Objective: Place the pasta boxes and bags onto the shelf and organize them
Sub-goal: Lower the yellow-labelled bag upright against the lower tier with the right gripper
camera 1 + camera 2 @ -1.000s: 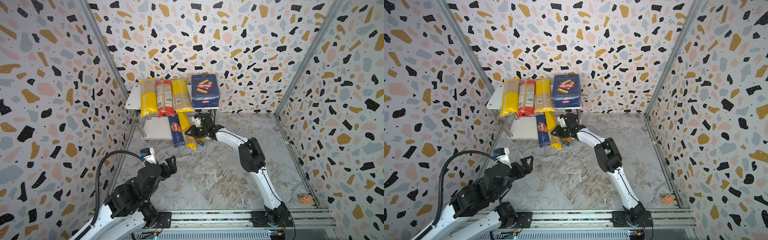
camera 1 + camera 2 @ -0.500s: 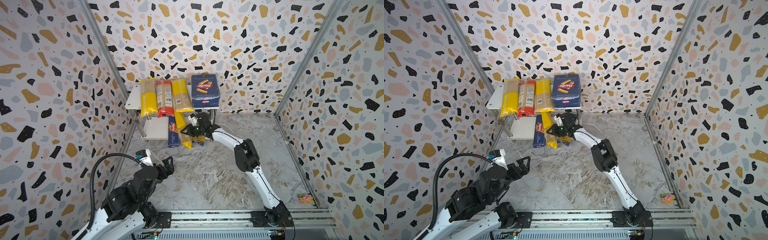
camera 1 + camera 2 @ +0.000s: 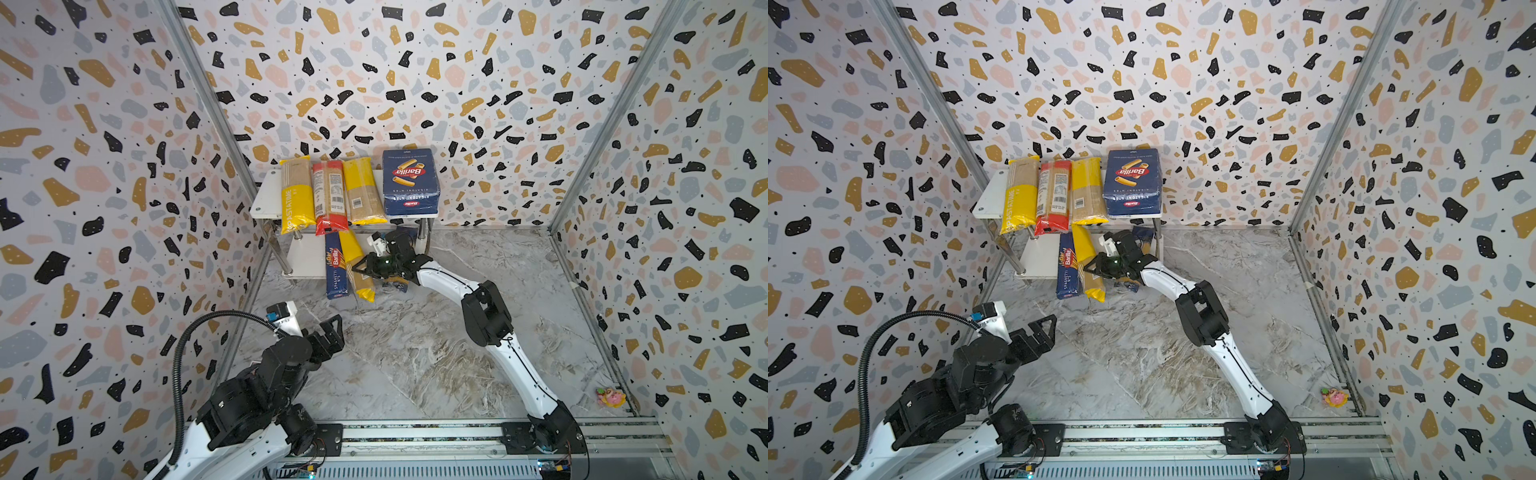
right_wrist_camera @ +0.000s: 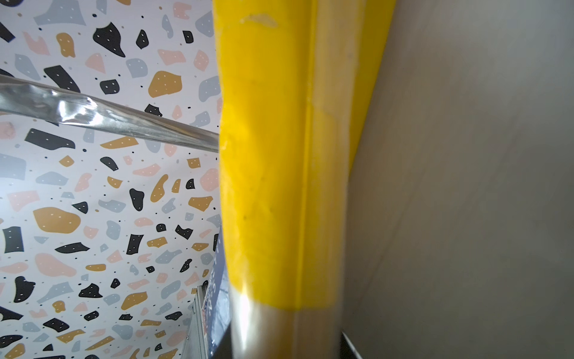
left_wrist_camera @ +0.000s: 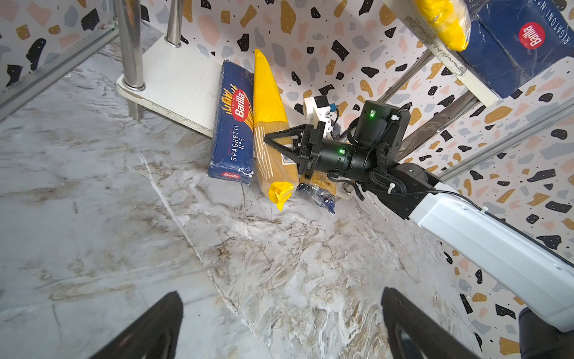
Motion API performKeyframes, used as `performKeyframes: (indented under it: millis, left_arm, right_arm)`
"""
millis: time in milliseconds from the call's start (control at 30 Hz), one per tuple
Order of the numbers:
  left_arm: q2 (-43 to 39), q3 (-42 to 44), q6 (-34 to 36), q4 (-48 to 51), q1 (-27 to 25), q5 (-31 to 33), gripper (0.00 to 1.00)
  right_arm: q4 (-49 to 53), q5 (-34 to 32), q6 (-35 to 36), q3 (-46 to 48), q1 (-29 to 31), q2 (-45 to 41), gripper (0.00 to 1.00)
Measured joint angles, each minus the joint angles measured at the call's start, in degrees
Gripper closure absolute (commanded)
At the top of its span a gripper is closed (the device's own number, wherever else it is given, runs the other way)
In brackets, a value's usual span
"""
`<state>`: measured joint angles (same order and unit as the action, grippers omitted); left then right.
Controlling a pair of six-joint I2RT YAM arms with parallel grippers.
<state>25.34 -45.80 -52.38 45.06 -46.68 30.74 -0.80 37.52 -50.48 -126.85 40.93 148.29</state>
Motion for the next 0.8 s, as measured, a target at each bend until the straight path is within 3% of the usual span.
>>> performKeyframes:
  millis: [200, 433, 500, 667, 800]
  left_arm:
    - [-0.8, 0.0, 0.0, 0.2, 0.0, 0.0, 0.01]
    - [-0.9, 0.0, 0.0, 0.1, 0.0, 0.0, 0.01]
    - [-0.9, 0.0, 0.0, 0.0, 0.0, 0.0, 0.01]
    - [-0.9, 0.0, 0.0, -0.1, 0.0, 0.0, 0.01]
    - [-0.8, 0.0, 0.0, -0.1, 0.0, -0.3, 0.01]
  right_arm:
    - [-1.7, -0.7, 0.2, 7.2, -1.0, -4.2, 0.81]
    - [-1.6, -1.2, 0.6, 7.9, -2.5, -4.7, 0.79]
    - [-1.6, -1.1, 0.6, 7.9, -2.6, -4.7, 0.75]
    - [-2.0, -1.3, 1.8, 7.9, -2.6, -4.8, 0.5]
    - [-2.7, -1.6, 2.9, 7.9, -2.6, -6.0, 0.46]
